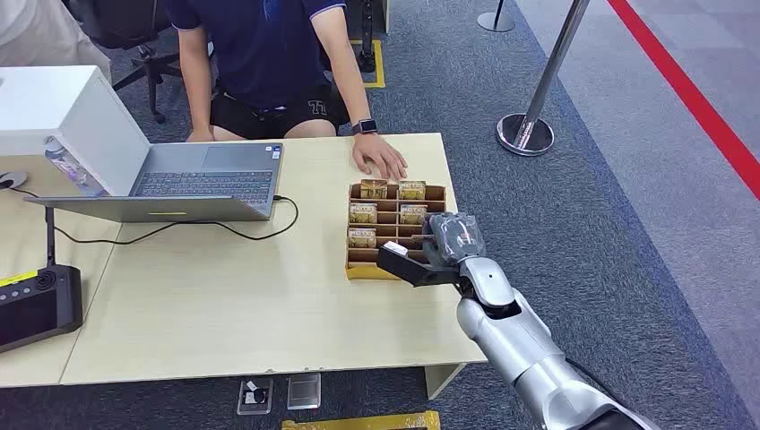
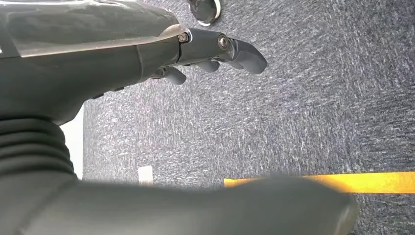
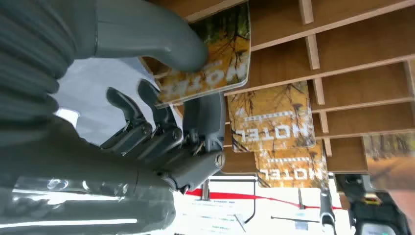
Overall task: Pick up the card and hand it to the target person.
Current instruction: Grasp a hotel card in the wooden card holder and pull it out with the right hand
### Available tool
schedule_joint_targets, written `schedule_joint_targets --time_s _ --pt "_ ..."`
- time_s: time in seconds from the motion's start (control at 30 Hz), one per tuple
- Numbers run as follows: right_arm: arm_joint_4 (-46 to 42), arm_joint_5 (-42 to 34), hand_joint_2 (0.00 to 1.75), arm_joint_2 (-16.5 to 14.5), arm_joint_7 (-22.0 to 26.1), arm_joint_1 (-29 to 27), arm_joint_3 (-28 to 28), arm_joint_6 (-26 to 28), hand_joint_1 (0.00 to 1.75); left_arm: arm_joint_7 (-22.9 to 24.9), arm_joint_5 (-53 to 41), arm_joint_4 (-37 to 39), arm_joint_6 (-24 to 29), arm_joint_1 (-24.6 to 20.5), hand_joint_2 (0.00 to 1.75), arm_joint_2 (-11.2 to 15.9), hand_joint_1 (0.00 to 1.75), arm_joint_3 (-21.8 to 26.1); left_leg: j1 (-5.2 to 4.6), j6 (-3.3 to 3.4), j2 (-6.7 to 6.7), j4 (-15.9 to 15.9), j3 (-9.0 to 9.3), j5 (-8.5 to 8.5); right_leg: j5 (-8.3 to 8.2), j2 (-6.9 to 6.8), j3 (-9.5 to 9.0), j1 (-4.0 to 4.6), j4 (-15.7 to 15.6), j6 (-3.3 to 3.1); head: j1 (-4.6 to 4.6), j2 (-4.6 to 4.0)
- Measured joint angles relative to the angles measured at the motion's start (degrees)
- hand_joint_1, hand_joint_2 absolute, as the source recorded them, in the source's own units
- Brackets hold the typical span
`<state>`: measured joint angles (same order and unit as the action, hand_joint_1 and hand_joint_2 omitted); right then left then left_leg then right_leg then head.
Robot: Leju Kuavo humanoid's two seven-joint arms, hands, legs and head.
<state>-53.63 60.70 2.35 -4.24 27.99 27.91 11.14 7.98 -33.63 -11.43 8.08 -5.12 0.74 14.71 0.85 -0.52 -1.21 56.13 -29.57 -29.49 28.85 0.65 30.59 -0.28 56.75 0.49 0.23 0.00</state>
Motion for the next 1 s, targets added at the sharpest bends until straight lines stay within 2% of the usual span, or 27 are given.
schedule_joint_targets --time_s 0.67,1.0 --pt "0.0 0.1 1.75 -0.4 0.3 0.0 0.0 0.4 1.61 -0.6 -0.7 0.0 0.6 0.0 1.75 0.0 0.00 1.1 0.00 0.01 0.00 0.0 0.00 0.01 -0.01 0.00 -0.01 0.00 0.0 0.00 -0.03 0.00" --pt "-4.0 0.3 1.75 -0.3 0.3 -1.0 0.0 0.4 1.61 -0.7 -0.7 0.0 0.4 0.0 1.75 0.0 0.00 1.3 0.00 0.01 0.00 0.0 -0.03 0.01 -0.01 0.00 0.03 0.00 0.0 0.00 -0.03 0.00"
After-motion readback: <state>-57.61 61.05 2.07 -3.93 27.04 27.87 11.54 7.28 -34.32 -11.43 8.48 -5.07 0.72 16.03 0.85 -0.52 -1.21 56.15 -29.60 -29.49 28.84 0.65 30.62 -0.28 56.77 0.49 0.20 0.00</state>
